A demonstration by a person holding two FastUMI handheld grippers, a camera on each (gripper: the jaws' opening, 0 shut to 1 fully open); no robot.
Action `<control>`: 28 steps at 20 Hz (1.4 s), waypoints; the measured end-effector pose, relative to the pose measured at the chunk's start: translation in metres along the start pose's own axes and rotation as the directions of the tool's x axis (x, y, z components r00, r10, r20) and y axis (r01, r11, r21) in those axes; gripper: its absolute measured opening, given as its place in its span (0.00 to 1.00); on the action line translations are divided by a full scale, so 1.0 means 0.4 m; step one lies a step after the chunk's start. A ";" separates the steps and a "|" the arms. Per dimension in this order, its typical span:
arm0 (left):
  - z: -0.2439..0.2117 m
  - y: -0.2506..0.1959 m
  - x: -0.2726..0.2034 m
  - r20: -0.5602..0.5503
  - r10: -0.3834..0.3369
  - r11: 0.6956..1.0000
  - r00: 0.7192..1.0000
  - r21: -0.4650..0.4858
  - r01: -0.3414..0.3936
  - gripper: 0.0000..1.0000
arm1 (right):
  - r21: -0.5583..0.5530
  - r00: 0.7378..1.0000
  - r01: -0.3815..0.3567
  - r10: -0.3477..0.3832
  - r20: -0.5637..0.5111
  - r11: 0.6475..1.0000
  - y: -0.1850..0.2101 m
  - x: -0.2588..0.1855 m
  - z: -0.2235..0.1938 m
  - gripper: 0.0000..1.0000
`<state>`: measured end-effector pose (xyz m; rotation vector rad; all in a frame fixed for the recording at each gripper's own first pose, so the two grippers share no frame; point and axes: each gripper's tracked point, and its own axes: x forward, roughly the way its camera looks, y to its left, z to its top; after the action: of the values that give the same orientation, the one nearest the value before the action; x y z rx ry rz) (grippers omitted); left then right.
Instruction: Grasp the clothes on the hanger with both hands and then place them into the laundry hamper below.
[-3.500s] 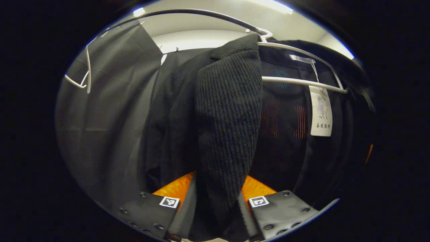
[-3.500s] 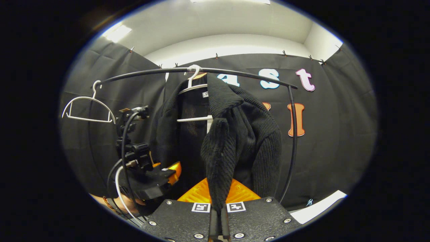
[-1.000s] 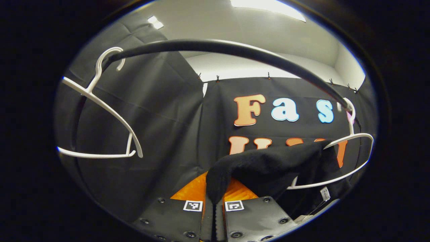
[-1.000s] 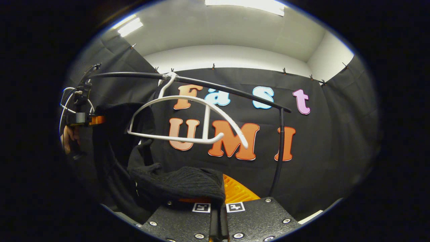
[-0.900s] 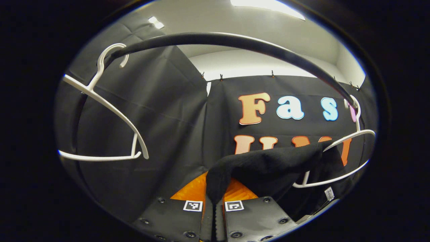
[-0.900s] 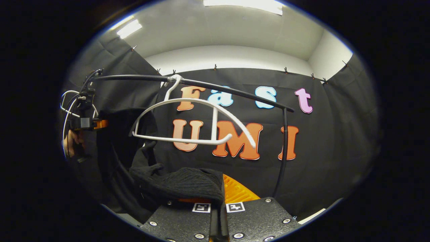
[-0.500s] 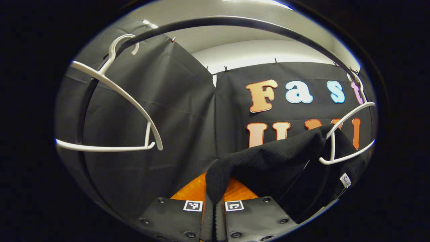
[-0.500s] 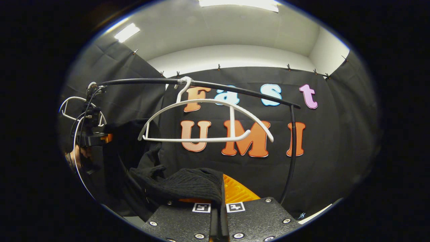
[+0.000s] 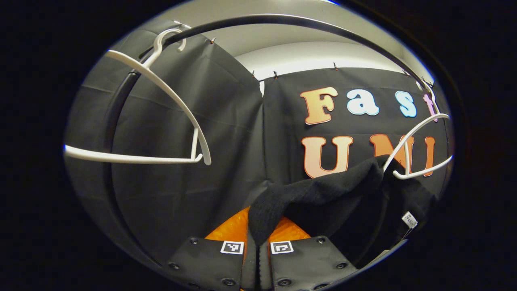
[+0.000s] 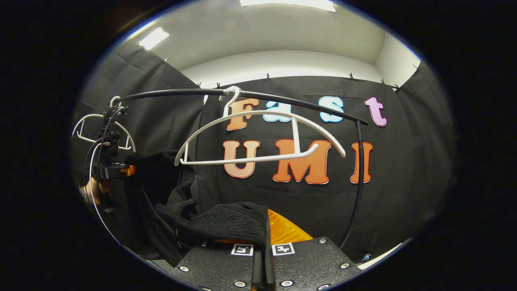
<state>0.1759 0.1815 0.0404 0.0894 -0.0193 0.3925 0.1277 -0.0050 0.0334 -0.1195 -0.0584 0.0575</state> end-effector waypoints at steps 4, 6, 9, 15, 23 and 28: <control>-0.010 -0.008 -0.055 -0.002 -0.014 1.000 1.000 0.016 0.014 0.13 | 0.011 1.000 -0.015 0.015 -0.014 1.000 0.017 0.009 -0.020 0.10; -0.034 -0.017 -0.086 -0.027 -0.036 0.999 0.999 0.003 0.036 0.13 | 0.011 0.999 -0.028 0.028 -0.035 1.000 0.029 0.009 -0.047 0.10; -0.087 -0.035 -0.119 -0.061 -0.060 0.997 0.996 0.036 0.062 0.10 | 0.005 0.995 -0.057 0.058 -0.081 0.998 0.065 0.005 -0.107 0.03; -0.235 -0.102 -0.196 -0.187 -0.131 0.990 0.974 0.025 0.138 0.11 | 0.023 0.976 -0.082 0.085 -0.199 0.996 0.103 0.008 -0.234 0.03; -0.456 -0.224 -0.256 -0.371 -0.242 0.960 0.896 0.044 0.278 0.10 | 0.038 0.918 -0.094 0.102 -0.383 0.995 0.141 -0.011 -0.468 0.12; -0.678 -0.234 -0.321 -0.559 -0.205 0.939 0.804 0.118 0.322 0.11 | 0.059 0.805 -0.095 0.112 -0.583 0.994 0.173 -0.058 -0.707 0.13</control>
<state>0.0933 0.0711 -0.2421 0.1840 0.5945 0.1237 0.1181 0.0291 -0.2565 -0.1086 0.5736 0.1294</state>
